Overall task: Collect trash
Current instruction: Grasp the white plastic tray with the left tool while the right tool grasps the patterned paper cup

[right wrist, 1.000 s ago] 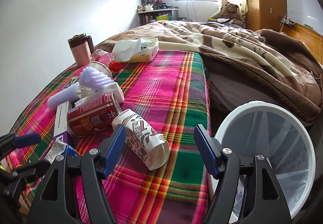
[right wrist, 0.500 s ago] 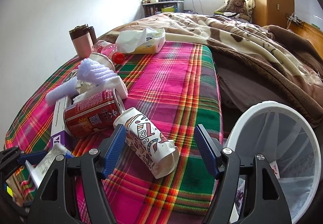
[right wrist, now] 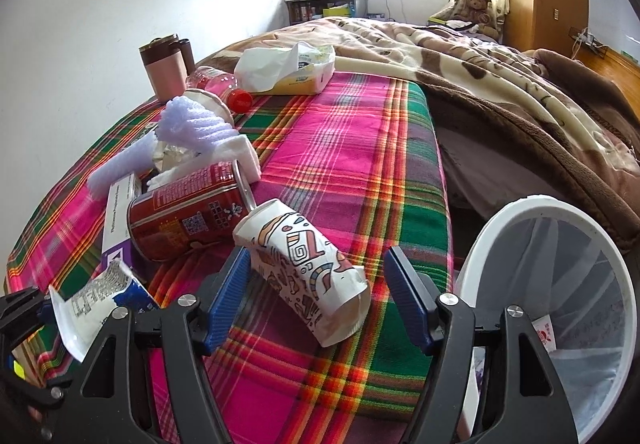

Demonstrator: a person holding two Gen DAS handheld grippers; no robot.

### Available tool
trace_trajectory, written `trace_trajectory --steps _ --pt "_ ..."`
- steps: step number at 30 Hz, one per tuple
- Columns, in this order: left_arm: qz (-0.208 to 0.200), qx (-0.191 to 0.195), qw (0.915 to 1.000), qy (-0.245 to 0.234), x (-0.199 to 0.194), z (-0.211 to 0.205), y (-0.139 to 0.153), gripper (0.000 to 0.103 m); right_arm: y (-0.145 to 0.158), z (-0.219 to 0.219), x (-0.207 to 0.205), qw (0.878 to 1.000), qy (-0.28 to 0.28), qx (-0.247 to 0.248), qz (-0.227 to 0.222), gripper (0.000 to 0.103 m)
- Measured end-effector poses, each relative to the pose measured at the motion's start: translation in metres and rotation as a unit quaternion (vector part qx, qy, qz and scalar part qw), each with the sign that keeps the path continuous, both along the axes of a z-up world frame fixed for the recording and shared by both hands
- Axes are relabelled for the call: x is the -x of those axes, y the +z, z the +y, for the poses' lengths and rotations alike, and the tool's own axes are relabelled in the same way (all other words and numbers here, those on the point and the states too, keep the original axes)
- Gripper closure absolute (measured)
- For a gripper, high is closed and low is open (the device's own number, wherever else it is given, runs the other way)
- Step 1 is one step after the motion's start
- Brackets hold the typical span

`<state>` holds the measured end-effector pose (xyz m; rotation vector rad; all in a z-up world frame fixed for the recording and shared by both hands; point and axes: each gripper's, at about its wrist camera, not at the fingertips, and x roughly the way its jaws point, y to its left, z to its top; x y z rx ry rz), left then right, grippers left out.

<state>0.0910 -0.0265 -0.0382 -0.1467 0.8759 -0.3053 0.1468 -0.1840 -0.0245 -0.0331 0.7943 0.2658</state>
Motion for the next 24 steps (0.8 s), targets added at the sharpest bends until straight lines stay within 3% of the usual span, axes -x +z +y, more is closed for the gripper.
trace_trajectory --steps 9,24 --pt "-0.01 0.01 0.9999 0.006 0.005 0.009 0.002 0.034 -0.001 0.009 0.011 1.0 0.004 0.013 0.001 0.072" --pt "-0.039 0.011 0.9991 0.005 0.021 0.018 0.013 0.035 0.007 0.012 0.04 0.999 -0.016 -0.022 -0.023 0.075"
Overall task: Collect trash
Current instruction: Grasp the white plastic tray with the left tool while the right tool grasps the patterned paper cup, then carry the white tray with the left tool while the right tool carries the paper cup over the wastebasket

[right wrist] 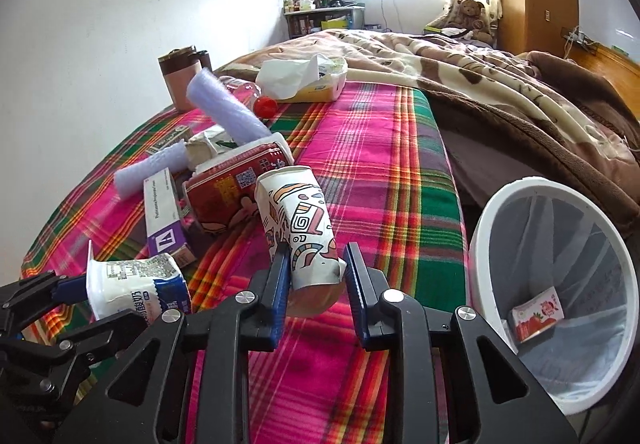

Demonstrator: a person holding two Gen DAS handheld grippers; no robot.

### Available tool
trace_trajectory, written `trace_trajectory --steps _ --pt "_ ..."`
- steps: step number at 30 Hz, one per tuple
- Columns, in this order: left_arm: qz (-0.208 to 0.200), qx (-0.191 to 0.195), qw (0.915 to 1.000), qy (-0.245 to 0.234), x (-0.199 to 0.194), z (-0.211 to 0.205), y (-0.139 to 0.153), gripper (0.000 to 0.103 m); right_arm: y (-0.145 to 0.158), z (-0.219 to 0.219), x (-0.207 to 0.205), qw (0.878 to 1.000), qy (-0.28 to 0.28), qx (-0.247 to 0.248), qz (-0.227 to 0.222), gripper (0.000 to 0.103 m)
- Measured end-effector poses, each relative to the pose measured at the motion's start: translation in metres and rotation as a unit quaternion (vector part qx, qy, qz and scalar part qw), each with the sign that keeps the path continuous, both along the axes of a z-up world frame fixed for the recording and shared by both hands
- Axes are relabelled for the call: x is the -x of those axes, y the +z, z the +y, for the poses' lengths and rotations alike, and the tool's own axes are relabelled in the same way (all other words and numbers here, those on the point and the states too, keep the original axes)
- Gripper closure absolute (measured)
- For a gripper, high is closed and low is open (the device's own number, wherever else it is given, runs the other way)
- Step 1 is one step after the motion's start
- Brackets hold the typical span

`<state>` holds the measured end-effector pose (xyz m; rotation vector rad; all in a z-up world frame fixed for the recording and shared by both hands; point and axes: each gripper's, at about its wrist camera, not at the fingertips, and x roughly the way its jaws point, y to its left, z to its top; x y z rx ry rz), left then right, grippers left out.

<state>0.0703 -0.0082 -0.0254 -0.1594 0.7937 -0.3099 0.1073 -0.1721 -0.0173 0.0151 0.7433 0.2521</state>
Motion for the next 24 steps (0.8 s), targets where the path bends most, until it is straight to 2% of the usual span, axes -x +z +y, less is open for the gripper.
trace_trajectory --steps 12,13,24 --pt "-0.031 -0.012 0.9994 -0.013 0.011 -0.009 0.016 0.038 0.01 -0.011 0.023 0.999 -0.029 -0.027 -0.025 0.075" --pt "-0.034 -0.014 0.9992 -0.014 0.012 -0.011 0.018 0.042 0.011 -0.012 0.025 0.999 -0.031 -0.028 -0.027 0.075" --pt "-0.045 -0.019 0.9984 -0.027 0.011 -0.02 0.026 0.043 0.022 -0.025 0.038 0.997 -0.048 -0.035 -0.047 0.075"
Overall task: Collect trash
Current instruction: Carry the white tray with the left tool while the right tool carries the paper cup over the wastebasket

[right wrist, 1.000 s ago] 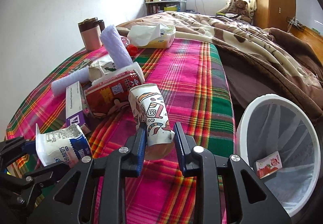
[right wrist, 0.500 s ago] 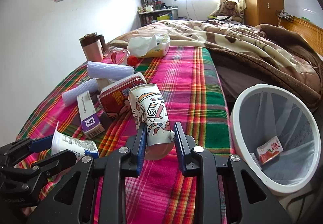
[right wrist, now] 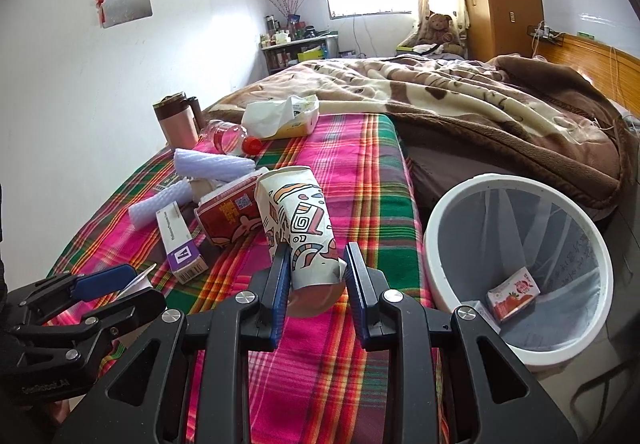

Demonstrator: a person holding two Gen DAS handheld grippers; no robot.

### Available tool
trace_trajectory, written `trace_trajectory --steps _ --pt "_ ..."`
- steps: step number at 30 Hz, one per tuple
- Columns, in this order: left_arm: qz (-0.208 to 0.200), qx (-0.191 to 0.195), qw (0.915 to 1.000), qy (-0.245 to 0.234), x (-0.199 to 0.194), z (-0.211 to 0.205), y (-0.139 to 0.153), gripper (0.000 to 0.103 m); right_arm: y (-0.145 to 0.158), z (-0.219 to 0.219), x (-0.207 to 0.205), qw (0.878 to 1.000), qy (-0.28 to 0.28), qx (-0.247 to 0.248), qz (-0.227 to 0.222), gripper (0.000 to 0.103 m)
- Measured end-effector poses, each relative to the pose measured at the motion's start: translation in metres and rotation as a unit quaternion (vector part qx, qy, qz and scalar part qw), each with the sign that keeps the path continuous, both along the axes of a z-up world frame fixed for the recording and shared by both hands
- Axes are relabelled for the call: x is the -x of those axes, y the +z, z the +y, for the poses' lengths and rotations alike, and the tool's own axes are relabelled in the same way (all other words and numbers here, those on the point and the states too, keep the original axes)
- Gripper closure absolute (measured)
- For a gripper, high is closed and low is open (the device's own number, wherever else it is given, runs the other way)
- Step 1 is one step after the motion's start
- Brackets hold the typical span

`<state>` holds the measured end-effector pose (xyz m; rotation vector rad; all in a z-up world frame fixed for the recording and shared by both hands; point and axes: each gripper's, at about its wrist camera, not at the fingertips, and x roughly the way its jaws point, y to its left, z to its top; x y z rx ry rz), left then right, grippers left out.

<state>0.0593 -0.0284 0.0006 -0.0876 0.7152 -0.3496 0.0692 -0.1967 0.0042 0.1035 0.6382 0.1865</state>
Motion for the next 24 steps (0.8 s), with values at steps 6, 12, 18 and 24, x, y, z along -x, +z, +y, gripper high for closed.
trace_trajectory --steps 6,12,18,24 --pt "-0.014 0.0 0.9999 -0.009 -0.002 -0.008 0.01 0.043 0.007 -0.009 0.007 1.0 -0.013 -0.004 -0.011 0.075" --pt "-0.032 0.005 0.9991 -0.026 -0.008 -0.022 0.024 0.043 0.018 -0.024 0.015 0.999 -0.035 -0.004 -0.026 0.075" --pt "-0.045 0.006 0.9979 -0.046 -0.014 -0.043 0.036 0.043 0.025 -0.039 0.018 0.997 -0.064 0.001 -0.038 0.075" --pt "-0.054 0.006 0.9965 -0.064 -0.02 -0.062 0.043 0.043 0.029 -0.054 0.018 0.995 -0.088 0.002 -0.043 0.075"
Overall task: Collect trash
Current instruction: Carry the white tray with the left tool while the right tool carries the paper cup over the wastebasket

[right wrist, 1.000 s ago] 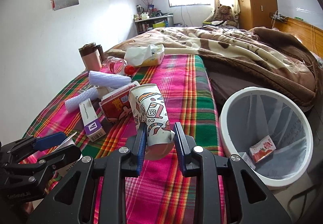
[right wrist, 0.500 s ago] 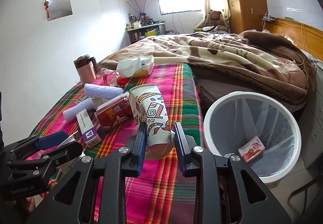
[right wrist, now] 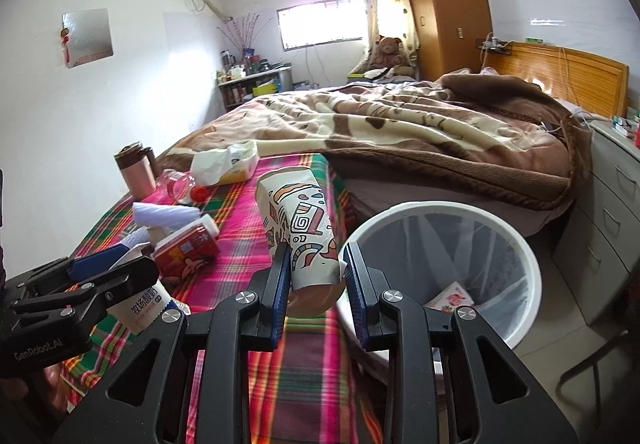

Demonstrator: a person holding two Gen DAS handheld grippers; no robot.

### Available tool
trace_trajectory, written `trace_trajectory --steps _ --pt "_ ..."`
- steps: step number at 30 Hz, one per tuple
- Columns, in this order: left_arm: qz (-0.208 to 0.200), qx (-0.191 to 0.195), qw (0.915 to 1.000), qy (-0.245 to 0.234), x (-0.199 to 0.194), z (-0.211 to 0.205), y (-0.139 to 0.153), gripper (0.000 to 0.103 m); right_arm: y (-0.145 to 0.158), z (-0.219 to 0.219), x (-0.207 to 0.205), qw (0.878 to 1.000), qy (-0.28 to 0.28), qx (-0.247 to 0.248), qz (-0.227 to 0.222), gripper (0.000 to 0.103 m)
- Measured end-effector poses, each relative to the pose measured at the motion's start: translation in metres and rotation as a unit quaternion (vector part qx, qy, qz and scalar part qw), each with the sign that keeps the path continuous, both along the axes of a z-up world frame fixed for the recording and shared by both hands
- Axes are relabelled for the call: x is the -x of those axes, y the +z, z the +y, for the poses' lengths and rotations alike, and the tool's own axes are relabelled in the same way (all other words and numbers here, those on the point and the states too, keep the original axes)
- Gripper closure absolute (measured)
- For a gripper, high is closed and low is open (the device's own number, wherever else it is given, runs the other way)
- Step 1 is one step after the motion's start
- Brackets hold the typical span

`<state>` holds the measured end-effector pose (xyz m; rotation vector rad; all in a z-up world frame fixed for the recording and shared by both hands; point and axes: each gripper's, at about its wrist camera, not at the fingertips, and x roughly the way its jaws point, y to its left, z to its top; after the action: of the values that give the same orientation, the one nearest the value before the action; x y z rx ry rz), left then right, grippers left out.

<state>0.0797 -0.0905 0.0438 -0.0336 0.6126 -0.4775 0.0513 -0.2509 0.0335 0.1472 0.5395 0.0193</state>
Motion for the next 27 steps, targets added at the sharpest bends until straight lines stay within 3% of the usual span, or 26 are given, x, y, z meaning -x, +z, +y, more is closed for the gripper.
trace_trajectory --steps 16,27 --pt "0.004 -0.001 0.9986 -0.052 -0.028 -0.064 0.002 0.043 -0.004 -0.047 -0.001 0.997 -0.073 -0.005 0.011 0.075" --pt "0.007 -0.033 0.9951 -0.093 -0.036 -0.12 -0.012 0.043 -0.022 -0.079 -0.003 0.992 -0.114 -0.005 0.045 0.075"
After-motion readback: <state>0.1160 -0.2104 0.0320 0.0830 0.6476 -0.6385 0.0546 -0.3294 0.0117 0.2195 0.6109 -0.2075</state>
